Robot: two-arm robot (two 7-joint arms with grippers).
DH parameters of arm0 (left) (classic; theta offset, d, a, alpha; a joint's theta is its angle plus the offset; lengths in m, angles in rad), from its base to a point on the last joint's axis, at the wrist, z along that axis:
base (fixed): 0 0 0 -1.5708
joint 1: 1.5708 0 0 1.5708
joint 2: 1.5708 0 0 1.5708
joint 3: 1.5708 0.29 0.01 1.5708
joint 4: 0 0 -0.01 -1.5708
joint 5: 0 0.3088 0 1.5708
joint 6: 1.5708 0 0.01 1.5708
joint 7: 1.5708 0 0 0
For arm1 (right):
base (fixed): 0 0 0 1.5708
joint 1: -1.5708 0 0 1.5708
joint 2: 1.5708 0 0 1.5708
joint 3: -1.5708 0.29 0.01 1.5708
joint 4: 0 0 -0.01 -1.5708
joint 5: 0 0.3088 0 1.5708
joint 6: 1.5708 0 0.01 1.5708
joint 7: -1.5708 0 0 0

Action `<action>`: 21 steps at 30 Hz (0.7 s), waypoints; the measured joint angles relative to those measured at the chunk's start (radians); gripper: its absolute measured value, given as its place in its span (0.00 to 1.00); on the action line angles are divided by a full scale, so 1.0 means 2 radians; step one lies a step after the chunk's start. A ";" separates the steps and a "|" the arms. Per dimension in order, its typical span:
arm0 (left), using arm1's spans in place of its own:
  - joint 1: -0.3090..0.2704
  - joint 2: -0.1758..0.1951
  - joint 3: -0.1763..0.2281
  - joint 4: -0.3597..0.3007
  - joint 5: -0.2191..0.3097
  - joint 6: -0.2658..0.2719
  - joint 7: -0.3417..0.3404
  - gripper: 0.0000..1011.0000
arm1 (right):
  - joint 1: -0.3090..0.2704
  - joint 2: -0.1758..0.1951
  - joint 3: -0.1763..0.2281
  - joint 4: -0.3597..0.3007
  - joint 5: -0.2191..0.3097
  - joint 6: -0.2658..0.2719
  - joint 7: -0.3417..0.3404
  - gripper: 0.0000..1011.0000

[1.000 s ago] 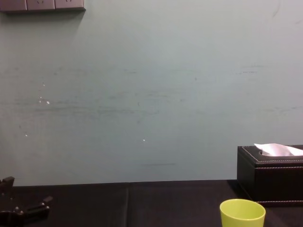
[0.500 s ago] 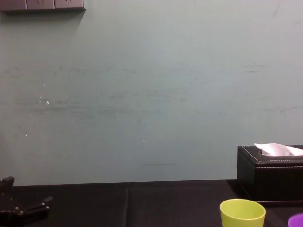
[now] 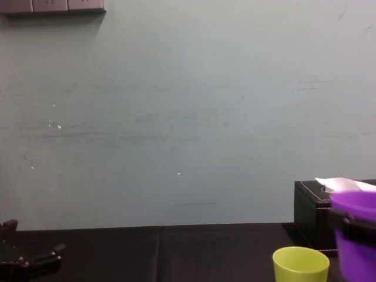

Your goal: Stack the three plastic cups sequentially using one hand.

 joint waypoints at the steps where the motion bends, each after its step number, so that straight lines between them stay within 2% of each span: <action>1: 0.000 0.000 0.000 0.000 0.000 0.000 0.000 1.00 | 0.009 -0.001 -0.003 0.002 0.003 0.005 0.002 0.74; 7: 0.000 0.000 0.000 0.000 0.000 0.000 0.000 1.00 | 0.061 -0.014 -0.022 0.030 0.023 0.021 0.011 0.74; 11: 0.000 0.000 0.000 0.000 0.000 0.000 0.000 1.00 | 0.088 -0.021 -0.035 0.053 0.027 0.021 0.013 0.74; 14: 0.000 0.000 0.000 0.000 0.000 0.000 0.000 1.00 | 0.105 -0.025 -0.044 0.071 0.027 0.017 0.013 0.74; 21: 0.000 0.000 0.000 0.000 0.000 0.000 0.000 1.00 | 0.133 -0.032 -0.063 0.114 0.019 -0.014 0.019 0.74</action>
